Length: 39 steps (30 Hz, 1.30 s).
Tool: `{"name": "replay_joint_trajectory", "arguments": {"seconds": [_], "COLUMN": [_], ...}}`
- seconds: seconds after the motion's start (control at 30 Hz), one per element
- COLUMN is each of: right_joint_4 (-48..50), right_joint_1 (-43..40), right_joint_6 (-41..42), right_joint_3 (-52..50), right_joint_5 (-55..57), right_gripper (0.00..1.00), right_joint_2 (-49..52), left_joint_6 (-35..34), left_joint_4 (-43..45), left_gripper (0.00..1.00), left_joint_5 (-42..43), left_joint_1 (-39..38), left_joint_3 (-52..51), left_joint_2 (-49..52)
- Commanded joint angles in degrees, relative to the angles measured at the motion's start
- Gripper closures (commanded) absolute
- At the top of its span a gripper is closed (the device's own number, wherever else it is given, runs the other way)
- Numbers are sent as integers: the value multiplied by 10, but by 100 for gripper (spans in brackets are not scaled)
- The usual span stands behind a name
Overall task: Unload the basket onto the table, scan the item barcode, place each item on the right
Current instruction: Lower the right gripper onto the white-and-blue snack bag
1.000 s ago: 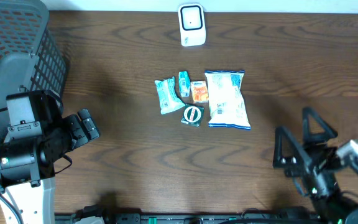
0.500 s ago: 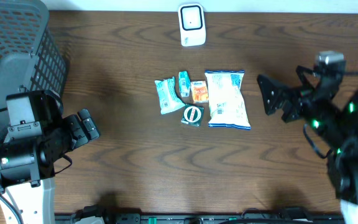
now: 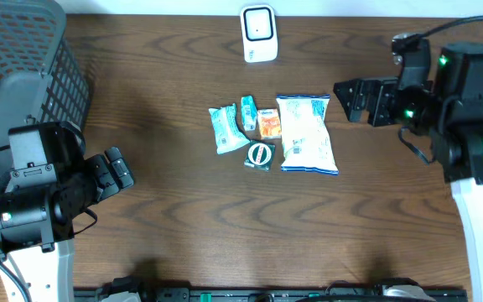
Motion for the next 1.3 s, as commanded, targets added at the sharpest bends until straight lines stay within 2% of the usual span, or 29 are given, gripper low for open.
{"name": "replay_joint_trajectory", "arguments": {"seconds": [0.0,0.33,0.57,0.6,0.63,0.67,0.77,0.8,1.1,1.27], "right_joint_4": [5,11,13,14,14,13,7,1,-79,-101], "right_joint_1": [5,5,14,19,24,30,46,50,93,122], "right_joint_6": [-6,-4,-4,-4,-4,-4,-3,-3,53,60], "right_joint_3": [13,-6,-9,-9,-9,-9,-9,-9,-9,-14], "right_joint_5": [-10,-1,-7,-17,-25,-27,-24,-22,127,172], "right_gripper": [1,1,1,16,45,64,96,99,99,99], "right_joint_2": [-1,19,137,161,181,201,259,273,364,399], "left_joint_6": [-5,-5,-5,-5,-5,-5,-5,-5,-5,-5], "left_joint_4": [0,0,0,0,0,0,0,0,0,0], "left_gripper": [2,2,3,3,2,2,2,2,2,2], "left_joint_5": [-9,-9,-9,-9,-9,-9,-9,-9,-9,-9], "left_joint_1": [3,3,3,3,3,3,3,3,3,3], "left_joint_3": [-2,-2,-2,-2,-2,-2,-2,-2,-2,-2], "left_joint_2": [0,0,0,0,0,0,0,0,0,0]}}
